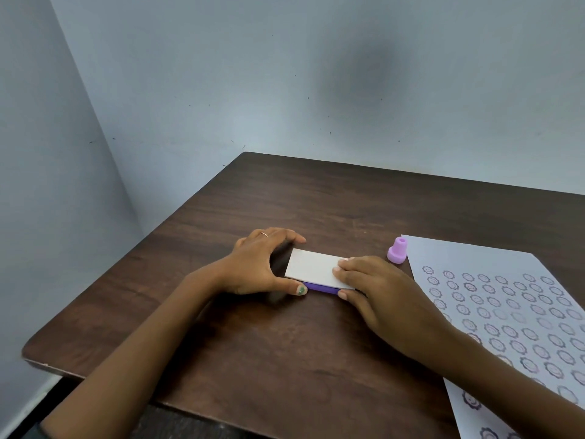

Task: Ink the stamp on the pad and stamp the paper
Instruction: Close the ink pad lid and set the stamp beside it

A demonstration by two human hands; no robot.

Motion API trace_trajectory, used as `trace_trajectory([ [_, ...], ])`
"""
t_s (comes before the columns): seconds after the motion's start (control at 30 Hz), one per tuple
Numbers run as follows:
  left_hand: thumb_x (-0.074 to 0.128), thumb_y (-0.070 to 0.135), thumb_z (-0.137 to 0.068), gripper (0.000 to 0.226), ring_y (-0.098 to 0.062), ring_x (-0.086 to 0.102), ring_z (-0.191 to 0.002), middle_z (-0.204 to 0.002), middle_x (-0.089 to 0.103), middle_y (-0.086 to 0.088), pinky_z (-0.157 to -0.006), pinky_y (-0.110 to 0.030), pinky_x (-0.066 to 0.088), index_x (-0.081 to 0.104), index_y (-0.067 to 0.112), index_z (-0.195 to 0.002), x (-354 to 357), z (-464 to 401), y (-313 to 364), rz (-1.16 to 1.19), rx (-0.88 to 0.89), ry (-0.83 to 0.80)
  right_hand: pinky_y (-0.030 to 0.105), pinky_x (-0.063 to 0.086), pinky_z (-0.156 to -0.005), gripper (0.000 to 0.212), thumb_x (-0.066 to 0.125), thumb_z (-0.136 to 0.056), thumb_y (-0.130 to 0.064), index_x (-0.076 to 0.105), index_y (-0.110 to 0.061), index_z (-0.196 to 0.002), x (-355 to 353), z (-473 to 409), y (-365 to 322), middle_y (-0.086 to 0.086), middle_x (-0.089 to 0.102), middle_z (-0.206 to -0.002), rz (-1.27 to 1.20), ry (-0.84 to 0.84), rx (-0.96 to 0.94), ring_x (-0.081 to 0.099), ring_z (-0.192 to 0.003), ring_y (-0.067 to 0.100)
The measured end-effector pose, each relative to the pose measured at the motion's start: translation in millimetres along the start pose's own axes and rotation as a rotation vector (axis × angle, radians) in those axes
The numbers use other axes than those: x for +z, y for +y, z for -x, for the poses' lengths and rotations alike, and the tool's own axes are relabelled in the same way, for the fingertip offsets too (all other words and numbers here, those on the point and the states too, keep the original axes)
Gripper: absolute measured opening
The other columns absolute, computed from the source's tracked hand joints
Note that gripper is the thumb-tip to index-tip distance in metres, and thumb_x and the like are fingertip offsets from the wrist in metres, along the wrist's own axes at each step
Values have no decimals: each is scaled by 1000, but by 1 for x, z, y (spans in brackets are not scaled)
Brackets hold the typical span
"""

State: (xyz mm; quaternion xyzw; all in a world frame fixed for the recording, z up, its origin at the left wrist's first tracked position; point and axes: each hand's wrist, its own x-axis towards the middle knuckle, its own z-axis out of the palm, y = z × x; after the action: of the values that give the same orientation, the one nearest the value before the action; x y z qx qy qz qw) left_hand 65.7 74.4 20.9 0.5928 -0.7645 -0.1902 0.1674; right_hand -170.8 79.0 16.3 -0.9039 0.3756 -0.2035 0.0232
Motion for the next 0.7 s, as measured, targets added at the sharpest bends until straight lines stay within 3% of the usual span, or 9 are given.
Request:
trace_trajectory([
  [0.17,50,56,-83,69,-6,16,-144,-155,26,12,-117,-29,4,32,30,-144,22,4,24,-151,232,166,37,54,-79,20,63,-80,-12,68,-9,-99,1,2,-7,10,71,-105,35,88,-16,65,-97,27],
  [0.3,39,41,-97,61,-6,6,-146,-159,15,6,-113,-16,-10,17,22,-150,48,4,42,-240,320,132,32,45,-89,24,54,-87,-21,63,-15,-108,-3,2,-2,3,65,-115,7,51,14,57,-106,20],
  [0.5,28,62,-92,76,-4,-10,-145,-160,-3,8,-117,-23,-9,0,23,-151,56,2,42,-306,271,49,32,47,-81,17,59,-84,-29,67,-22,-98,-40,24,29,-2,69,-101,29,180,171,58,-98,17],
  [0.6,28,69,-88,82,-4,-9,-145,-160,-2,10,-118,-28,-6,1,24,-151,55,-4,42,-297,269,29,34,36,-97,40,43,-86,-47,55,-27,-118,-47,41,63,-1,57,-130,6,74,452,47,-120,16],
  [0.7,28,71,-86,85,-6,-6,-146,-161,1,8,-119,-30,-6,3,24,-152,54,-17,41,-301,259,28,44,16,-113,72,20,-78,-62,23,-27,-140,-40,57,88,-1,20,-154,60,-150,628,19,-141,22],
])
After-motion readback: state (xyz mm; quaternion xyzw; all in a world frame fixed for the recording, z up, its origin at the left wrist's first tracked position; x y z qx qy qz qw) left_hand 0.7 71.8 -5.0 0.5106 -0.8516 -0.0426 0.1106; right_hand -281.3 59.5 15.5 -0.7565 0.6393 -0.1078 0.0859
